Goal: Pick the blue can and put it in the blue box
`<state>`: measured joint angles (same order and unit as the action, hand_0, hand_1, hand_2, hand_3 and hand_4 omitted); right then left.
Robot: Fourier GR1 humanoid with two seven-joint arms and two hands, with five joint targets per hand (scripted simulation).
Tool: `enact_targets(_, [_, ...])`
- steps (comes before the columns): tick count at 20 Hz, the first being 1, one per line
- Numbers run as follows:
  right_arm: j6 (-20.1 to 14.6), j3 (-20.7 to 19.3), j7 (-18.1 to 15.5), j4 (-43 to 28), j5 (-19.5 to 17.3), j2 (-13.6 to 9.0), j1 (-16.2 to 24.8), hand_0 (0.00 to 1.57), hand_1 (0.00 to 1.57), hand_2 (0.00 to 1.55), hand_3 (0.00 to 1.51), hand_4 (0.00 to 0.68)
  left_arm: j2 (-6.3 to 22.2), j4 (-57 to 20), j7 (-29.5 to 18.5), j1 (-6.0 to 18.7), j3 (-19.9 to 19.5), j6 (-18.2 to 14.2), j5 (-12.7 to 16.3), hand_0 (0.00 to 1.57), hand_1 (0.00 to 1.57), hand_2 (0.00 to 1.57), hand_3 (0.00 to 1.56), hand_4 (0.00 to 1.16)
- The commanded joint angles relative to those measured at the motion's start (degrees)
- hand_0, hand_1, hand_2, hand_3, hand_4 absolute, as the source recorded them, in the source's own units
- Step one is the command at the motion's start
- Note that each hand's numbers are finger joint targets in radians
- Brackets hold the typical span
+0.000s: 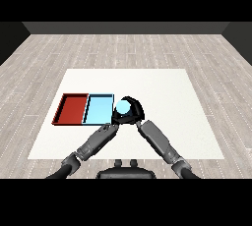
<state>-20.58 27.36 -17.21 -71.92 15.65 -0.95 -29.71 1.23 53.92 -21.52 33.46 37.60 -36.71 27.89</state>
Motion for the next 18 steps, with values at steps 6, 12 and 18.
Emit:
enact_targets(6, [-0.88, -0.51, 4.20, -0.58, -5.37, 0.92, 0.31, 0.00, 0.00, 0.00, 0.00, 0.000, -1.20, 0.63, 1.46, 0.82, -2.91, -0.47, -3.34, 1.57, 1.57, 1.56, 1.47, 1.14])
enact_targets(12, [2.73, -3.79, 1.92, 3.49, -6.04, 0.92, -1.72, 0.00, 0.00, 0.00, 0.00, 0.000, -1.21, -1.94, -0.41, 1.33, -2.73, -0.42, -1.16, 1.57, 1.57, 1.57, 1.48, 1.14])
enact_targets(18, [-0.47, -5.77, 9.70, -8.68, -7.45, -0.94, 3.16, 0.00, 0.00, 0.00, 0.00, 0.000, -1.23, 0.08, 1.74, 2.17, -3.41, -1.92, -2.70, 1.57, 1.57, 1.57, 1.49, 1.15])
